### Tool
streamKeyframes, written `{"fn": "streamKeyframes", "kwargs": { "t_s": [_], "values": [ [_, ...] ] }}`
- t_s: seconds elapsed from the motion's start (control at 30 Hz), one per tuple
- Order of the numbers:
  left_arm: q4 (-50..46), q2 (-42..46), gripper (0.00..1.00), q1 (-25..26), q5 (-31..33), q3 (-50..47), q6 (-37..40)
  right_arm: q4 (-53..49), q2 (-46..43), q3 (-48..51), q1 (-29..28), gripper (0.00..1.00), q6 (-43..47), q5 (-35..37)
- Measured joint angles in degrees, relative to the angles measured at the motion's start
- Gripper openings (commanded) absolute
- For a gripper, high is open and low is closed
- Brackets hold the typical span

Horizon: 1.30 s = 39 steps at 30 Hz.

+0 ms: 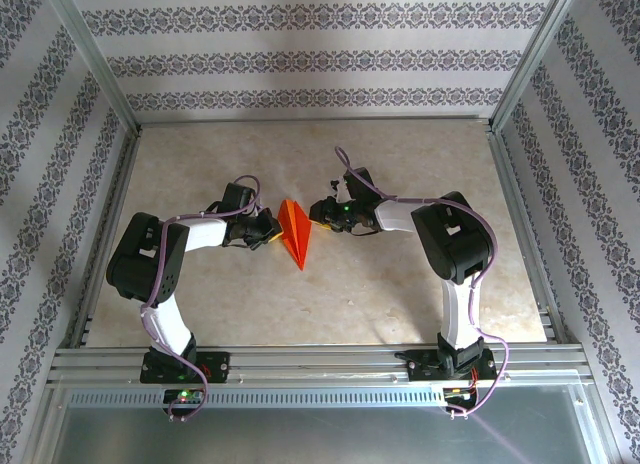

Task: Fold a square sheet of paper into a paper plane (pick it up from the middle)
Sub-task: Turn over a paper plane at the center of the table.

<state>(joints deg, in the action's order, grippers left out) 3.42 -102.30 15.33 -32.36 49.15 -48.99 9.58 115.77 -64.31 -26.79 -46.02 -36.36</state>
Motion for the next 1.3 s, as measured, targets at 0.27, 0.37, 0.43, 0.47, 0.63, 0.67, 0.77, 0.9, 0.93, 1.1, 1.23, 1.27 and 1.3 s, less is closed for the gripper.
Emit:
{"fn": "streamKeyframes", "kwargs": {
  "t_s": [0.27,0.37,0.43,0.47,0.63,0.67,0.77,0.9,0.93,1.1,1.23,1.27,1.3],
  "values": [
    [-0.07,0.0,0.0,0.0,0.0,0.0,0.22,0.55,0.0,0.09,-0.42,0.37,0.2,-0.83],
    [-0.07,0.0,0.0,0.0,0.0,0.0,0.24,0.52,0.24,-0.15,-0.96,0.33,0.39,-1.88],
    [-0.07,0.0,0.0,0.0,0.0,0.0,0.28,0.52,0.63,-0.59,-1.4,0.3,0.44,-2.38],
    [-0.07,0.0,0.0,0.0,0.0,0.0,0.35,0.52,0.9,-0.79,-1.6,0.27,0.42,-2.69],
    [-0.22,0.02,0.0,0.0,0.04,0.0,0.39,0.02,1.42,-1.38,-1.9,0.1,0.68,-3.3],
    [-0.46,0.02,0.0,0.0,0.11,0.0,0.39,-0.17,1.42,-1.42,-1.88,0.09,0.57,-3.26],
    [-1.88,0.83,0.07,0.0,1.42,-0.02,0.35,-0.79,1.42,-1.44,-1.86,0.06,0.59,-2.45],
    [-4.26,5.38,0.22,0.0,3.96,-0.57,0.15,-1.7,1.4,-1.42,-1.88,0.05,0.63,-0.79],
    [-4.59,6.86,0.24,0.0,4.35,-0.83,-0.04,-1.9,1.38,-1.42,-1.88,0.05,0.66,-0.48],
    [-5.42,12.96,0.36,0.72,5.2,-1.79,-1.11,-3.13,1.22,-1.42,-1.92,0.05,0.85,0.61],
    [-5.38,14.05,0.37,3.04,5.16,-1.99,-1.73,-3.54,1.18,-1.42,-1.99,0.05,0.85,1.03],
    [-5.4,13.88,0.37,3.52,4.98,-1.99,-1.86,-3.58,1.18,-1.42,-1.99,0.05,0.85,1.03],
    [-5.38,13.53,0.37,4.13,4.66,-1.99,-2.01,-3.61,1.18,-1.42,-1.99,0.05,0.85,1.03]
  ]
}}
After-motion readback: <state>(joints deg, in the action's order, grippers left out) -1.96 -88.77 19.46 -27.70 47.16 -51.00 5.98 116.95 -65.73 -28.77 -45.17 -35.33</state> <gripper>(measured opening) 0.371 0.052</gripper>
